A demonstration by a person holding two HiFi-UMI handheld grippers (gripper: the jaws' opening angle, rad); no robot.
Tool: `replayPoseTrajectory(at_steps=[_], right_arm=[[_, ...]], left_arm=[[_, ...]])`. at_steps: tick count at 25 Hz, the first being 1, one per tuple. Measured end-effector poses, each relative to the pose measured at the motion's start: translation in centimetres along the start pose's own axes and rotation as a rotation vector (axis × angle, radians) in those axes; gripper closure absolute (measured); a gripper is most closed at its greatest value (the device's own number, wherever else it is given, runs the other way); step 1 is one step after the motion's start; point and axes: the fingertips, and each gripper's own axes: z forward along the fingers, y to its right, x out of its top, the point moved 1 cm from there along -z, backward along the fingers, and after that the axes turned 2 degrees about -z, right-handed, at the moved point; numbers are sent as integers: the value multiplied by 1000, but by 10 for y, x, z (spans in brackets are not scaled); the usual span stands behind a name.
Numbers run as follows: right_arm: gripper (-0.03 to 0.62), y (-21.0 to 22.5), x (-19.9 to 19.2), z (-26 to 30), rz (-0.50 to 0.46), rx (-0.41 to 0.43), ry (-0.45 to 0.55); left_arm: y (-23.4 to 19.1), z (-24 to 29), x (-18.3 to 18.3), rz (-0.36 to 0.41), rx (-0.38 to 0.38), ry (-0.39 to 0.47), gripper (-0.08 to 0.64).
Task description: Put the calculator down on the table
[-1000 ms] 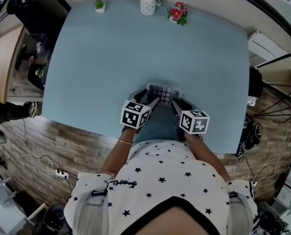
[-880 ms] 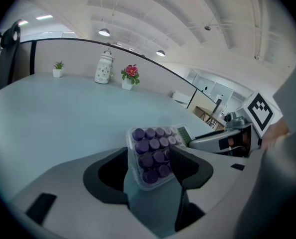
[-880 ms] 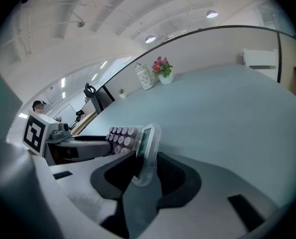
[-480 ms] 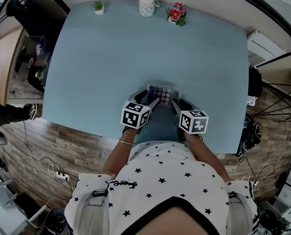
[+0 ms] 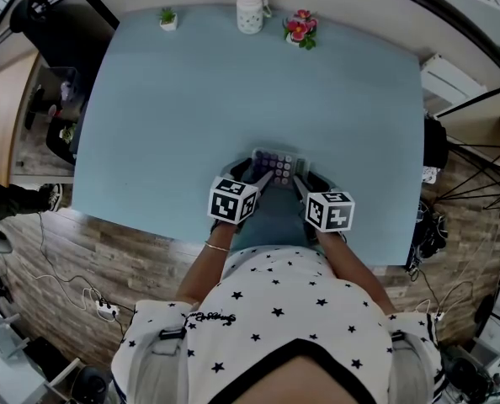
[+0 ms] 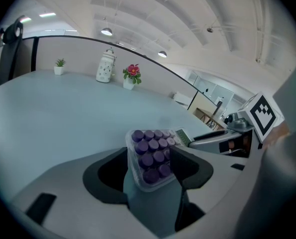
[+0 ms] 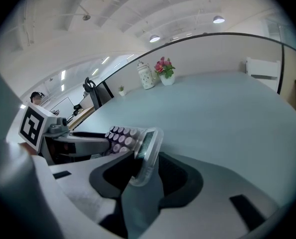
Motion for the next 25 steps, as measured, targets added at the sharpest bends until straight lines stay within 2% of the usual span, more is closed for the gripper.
replayPoseTrajectory(at_steps=[25], right_arm=[[422,1,4,0,-60,-41,10]], left_arm=[[1,0,4,53,23,30,288]])
